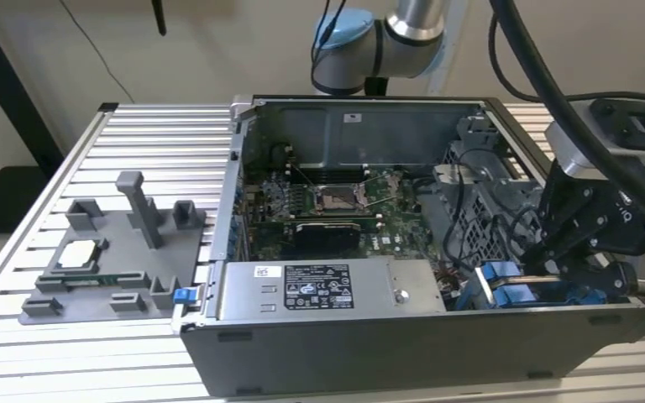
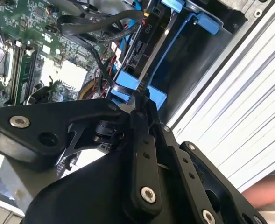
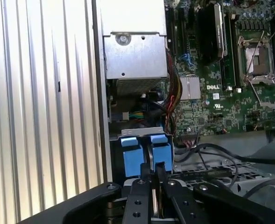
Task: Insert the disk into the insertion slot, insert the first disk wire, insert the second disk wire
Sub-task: 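Insert the second disk wire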
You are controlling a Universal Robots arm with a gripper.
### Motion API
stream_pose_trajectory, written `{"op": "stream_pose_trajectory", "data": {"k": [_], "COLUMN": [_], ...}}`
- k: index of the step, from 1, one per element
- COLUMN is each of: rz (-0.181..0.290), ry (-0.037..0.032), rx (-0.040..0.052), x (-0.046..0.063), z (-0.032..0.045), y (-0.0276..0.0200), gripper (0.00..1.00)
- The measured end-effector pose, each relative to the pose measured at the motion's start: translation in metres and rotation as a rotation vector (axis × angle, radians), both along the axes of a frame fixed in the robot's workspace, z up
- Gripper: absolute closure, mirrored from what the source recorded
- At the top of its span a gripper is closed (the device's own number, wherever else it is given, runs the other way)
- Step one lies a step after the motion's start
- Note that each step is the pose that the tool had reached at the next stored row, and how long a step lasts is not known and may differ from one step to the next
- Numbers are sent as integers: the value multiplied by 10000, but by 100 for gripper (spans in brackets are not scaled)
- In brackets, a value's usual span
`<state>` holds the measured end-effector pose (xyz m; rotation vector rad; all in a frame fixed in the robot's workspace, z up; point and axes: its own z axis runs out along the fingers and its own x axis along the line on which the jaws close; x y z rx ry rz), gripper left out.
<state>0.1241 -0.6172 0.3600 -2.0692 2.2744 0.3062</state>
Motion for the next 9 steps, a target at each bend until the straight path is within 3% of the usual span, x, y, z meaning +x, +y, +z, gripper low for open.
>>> {"op": "stream_pose_trajectory", "data": {"k": [6, 9], "rz": [1, 3], "ry": [-1, -67], "rx": [24, 24], "x": [58, 90], "z": [-7, -19], "y": [15, 59], "gripper": [100, 100]}}
